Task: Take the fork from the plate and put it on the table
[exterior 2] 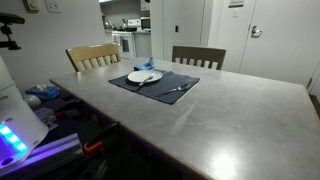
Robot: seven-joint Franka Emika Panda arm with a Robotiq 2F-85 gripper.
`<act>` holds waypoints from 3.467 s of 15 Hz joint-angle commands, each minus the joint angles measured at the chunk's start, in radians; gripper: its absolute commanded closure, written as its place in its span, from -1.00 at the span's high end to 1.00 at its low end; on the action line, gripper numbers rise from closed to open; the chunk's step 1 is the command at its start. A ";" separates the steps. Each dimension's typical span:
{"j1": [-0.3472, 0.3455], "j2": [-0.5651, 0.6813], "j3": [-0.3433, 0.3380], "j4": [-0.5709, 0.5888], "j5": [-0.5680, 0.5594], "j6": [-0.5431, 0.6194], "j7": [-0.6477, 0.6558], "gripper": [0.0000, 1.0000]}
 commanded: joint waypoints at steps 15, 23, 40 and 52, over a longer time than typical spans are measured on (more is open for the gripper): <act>0.014 0.280 0.062 0.047 0.003 0.315 -0.257 1.00; 0.016 0.376 0.071 0.133 0.006 0.233 -0.306 1.00; 0.021 0.591 0.122 0.164 0.010 0.190 -0.263 1.00; 0.063 0.577 0.114 0.068 -0.015 0.279 -0.105 1.00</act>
